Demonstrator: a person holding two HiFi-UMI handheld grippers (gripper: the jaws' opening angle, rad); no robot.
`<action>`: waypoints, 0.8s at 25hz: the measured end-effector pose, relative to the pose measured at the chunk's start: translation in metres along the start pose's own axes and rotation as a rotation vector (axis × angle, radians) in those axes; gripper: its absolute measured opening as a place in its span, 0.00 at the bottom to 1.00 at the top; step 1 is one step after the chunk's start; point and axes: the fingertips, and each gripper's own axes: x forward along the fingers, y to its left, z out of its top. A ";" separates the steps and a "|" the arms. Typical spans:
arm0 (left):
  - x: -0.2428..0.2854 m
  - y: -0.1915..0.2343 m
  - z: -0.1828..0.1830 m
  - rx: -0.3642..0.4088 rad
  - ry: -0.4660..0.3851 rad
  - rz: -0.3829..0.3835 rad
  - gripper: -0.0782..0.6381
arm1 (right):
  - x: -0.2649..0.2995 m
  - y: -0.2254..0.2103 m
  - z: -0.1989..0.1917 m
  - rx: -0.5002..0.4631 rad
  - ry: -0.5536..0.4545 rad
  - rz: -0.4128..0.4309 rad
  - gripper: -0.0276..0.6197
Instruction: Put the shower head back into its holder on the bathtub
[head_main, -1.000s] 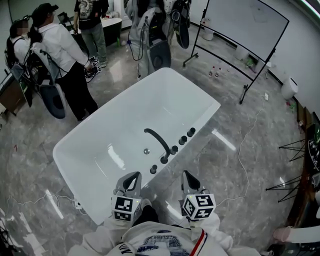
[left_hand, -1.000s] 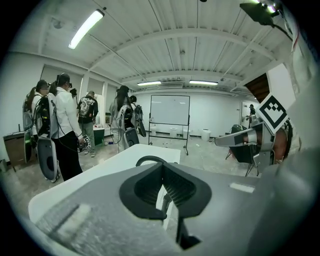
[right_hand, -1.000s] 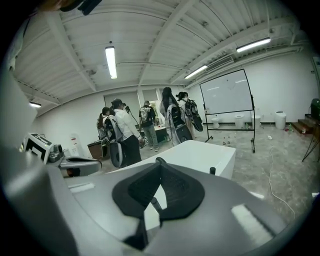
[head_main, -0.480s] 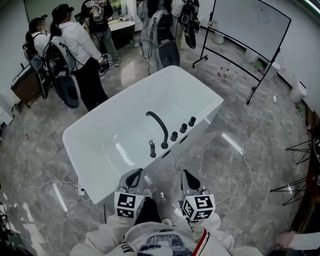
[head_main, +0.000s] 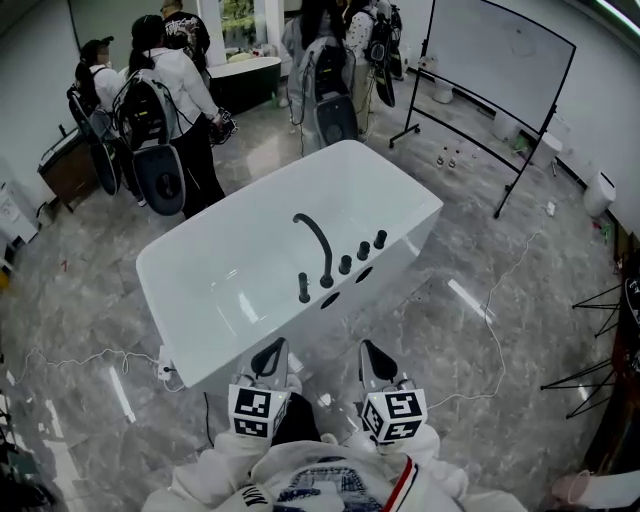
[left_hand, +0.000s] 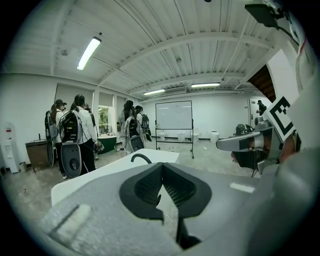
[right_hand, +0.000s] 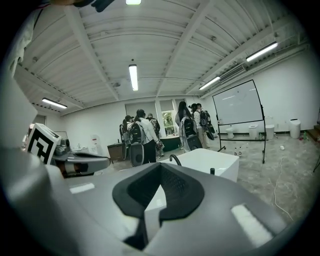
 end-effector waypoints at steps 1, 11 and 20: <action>-0.006 -0.003 0.001 0.000 -0.005 0.004 0.11 | -0.005 0.002 0.001 0.000 -0.004 0.005 0.05; -0.033 -0.024 -0.002 -0.004 -0.002 -0.030 0.11 | -0.028 0.023 0.001 0.017 -0.022 0.018 0.05; -0.054 -0.023 -0.013 -0.023 0.001 -0.052 0.11 | -0.033 0.053 -0.010 -0.004 0.001 0.035 0.05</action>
